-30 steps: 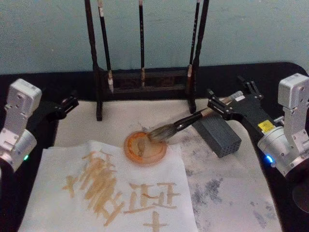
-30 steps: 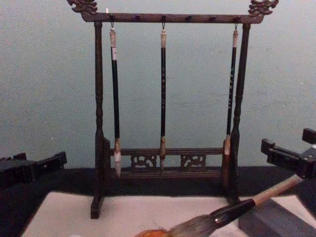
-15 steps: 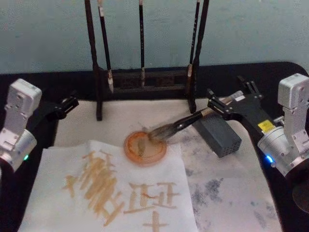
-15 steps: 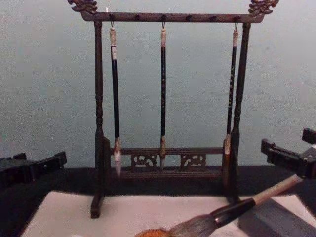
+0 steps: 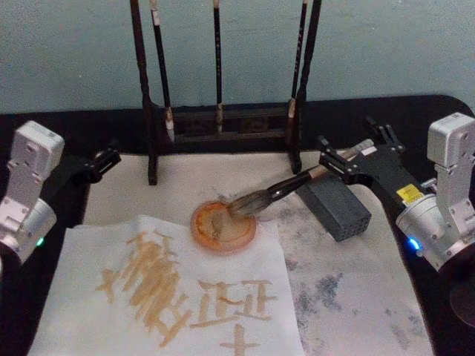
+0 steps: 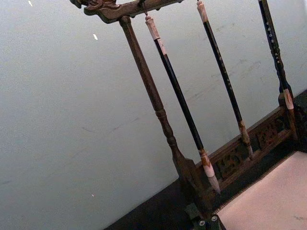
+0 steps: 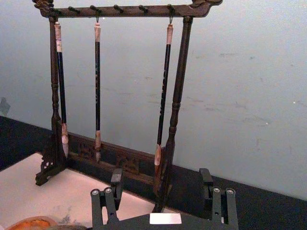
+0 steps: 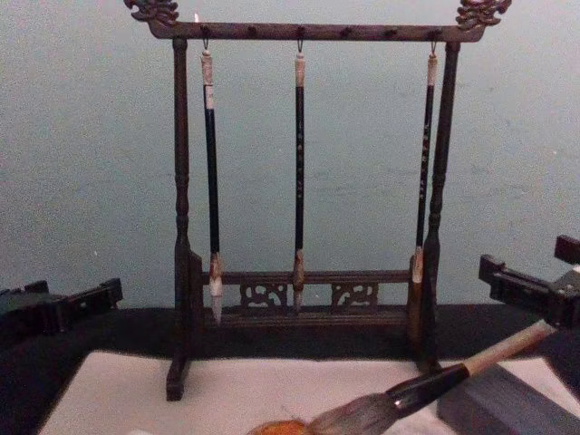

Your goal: Pick up the brush from the inkstone, write on the paper, then place the brush back to its original position.

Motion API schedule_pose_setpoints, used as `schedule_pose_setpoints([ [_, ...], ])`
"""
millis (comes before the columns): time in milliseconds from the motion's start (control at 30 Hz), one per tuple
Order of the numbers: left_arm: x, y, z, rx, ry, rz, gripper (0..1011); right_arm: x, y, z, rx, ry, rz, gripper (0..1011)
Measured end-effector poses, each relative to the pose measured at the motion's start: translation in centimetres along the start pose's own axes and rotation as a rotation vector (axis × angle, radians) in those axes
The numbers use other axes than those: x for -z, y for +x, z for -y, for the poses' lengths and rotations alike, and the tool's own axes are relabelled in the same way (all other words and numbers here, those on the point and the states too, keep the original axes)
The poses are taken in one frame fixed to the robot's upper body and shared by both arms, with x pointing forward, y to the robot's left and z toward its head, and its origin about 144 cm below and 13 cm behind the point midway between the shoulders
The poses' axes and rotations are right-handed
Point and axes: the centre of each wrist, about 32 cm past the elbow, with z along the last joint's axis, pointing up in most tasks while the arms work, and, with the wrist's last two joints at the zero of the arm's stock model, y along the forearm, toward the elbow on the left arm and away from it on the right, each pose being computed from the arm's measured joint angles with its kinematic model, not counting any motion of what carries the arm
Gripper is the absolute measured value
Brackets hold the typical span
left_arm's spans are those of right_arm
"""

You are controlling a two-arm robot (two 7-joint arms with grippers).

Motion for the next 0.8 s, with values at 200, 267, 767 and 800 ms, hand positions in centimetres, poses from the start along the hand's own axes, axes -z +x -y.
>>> schedule_pose_setpoints([
  [200, 0.00, 0.00, 0.00, 0.000, 0.000, 0.000, 1002, 0.00, 0.00, 0.00, 0.000, 0.000, 0.000, 1008],
  [267, 0.00, 0.00, 0.00, 0.000, 0.000, 0.000, 1002, 0.00, 0.00, 0.00, 0.000, 0.000, 0.000, 1008],
  [767, 0.00, 0.00, 0.00, 0.000, 0.000, 0.000, 1002, 0.00, 0.00, 0.00, 0.000, 0.000, 0.000, 1008],
  [800, 0.00, 0.00, 0.00, 0.000, 0.000, 0.000, 1002, 0.00, 0.00, 0.00, 0.000, 0.000, 0.000, 1008],
])
